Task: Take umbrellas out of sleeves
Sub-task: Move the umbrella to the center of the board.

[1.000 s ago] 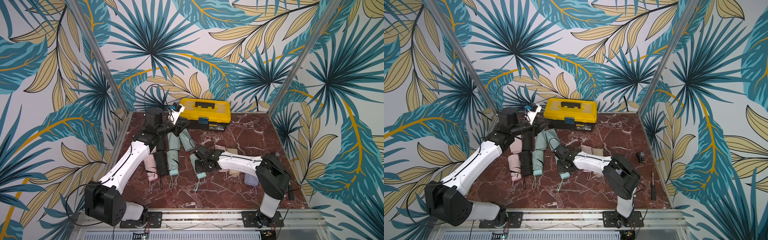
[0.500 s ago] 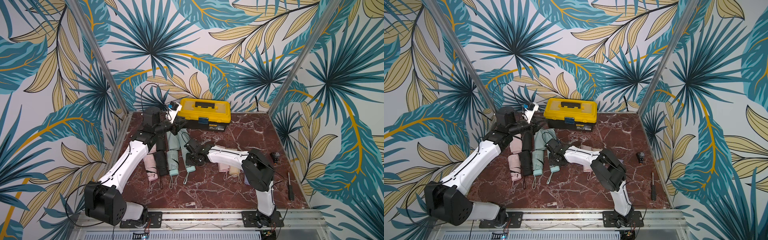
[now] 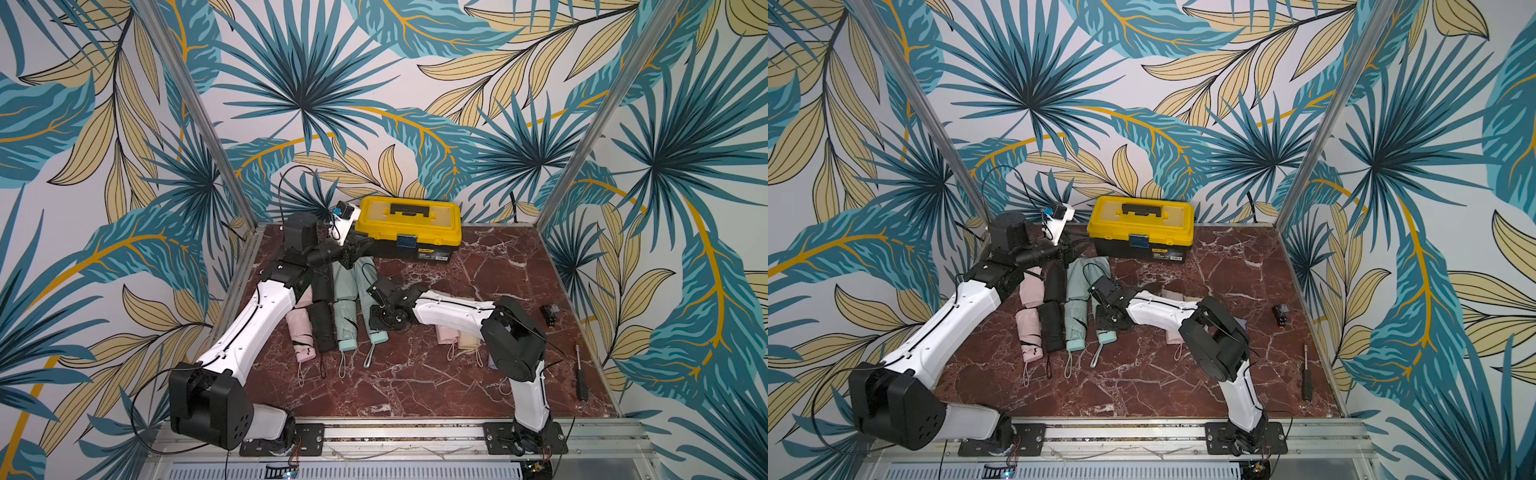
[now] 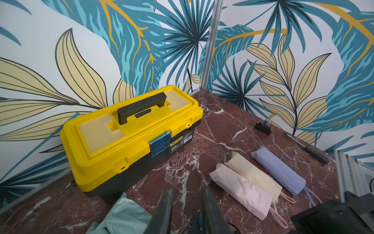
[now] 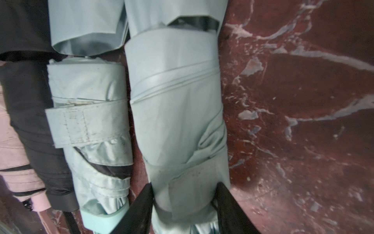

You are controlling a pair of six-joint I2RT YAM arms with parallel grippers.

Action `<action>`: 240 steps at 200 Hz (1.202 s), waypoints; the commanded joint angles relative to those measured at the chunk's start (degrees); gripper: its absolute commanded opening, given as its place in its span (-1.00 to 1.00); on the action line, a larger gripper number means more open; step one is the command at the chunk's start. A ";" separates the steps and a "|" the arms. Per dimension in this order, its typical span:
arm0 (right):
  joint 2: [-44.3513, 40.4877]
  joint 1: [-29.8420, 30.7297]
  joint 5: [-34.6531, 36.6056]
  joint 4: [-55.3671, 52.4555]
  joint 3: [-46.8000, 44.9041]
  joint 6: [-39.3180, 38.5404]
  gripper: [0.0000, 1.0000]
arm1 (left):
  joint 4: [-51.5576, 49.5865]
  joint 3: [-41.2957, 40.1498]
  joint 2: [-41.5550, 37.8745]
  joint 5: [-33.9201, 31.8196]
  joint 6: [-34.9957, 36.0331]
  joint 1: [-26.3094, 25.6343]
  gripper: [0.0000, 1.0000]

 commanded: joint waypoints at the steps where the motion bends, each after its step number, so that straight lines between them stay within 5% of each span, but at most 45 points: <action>1: -0.71 0.18 -3.97 2.67 -3.04 3.98 0.00 | 1.39 0.11 0.50 0.89 -0.48 0.53 -0.48; 115: -2.64 0.30 -3.37 2.88 -4.54 4.31 0.10 | 1.35 -0.06 0.66 0.79 -0.35 0.72 -0.49; 240: -21.96 0.23 2.53 -5.69 -16.29 -6.48 0.31 | 1.69 -0.32 0.30 1.01 0.03 0.79 -0.48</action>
